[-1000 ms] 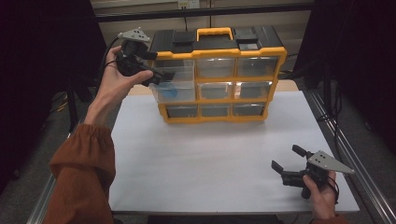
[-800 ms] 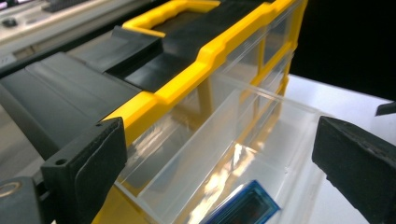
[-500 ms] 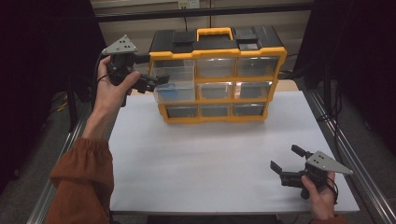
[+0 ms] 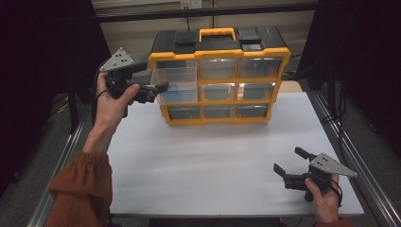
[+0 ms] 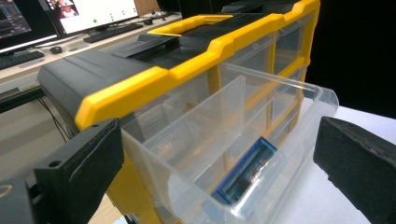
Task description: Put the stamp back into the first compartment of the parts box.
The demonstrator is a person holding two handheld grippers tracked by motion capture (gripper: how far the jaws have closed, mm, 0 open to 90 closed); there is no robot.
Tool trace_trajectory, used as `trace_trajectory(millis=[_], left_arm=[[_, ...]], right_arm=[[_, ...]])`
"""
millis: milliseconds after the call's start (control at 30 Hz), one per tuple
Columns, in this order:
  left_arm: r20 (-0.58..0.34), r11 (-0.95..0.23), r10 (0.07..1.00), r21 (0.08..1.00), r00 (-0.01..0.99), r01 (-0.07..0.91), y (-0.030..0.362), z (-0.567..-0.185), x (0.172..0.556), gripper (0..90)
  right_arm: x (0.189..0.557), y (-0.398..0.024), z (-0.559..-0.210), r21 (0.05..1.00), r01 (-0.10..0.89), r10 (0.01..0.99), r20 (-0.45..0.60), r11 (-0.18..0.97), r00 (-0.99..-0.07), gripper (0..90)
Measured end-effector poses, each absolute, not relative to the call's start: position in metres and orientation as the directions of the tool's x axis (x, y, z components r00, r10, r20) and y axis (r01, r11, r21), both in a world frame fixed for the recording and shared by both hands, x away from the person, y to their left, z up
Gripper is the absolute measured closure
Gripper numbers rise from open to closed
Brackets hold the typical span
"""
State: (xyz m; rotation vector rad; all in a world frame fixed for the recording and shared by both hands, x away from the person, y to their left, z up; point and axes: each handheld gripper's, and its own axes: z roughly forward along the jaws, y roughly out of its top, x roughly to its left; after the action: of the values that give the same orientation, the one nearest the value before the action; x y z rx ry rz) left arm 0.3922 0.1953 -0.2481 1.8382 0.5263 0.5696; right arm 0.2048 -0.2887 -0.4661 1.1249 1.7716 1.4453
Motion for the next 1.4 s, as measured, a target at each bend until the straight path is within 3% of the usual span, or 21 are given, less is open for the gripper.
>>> trace_trajectory(millis=[667, 1400], left_arm=[[0.08, -0.219, 0.686, 0.971, 0.724, 0.099, 0.21, -0.302, 0.377, 2.1], [0.023, -0.159, 0.716, 0.979, 0.698, 0.131, 0.219, -0.368, 0.356, 1.8]], right_arm=[[0.205, -0.289, -0.466, 0.967, 0.252, 0.882, 0.08, 0.046, -0.465, 0.2], [0.205, -0.289, -0.466, 0.968, 0.245, 0.882, 0.071, 0.051, -0.466, 0.3]])
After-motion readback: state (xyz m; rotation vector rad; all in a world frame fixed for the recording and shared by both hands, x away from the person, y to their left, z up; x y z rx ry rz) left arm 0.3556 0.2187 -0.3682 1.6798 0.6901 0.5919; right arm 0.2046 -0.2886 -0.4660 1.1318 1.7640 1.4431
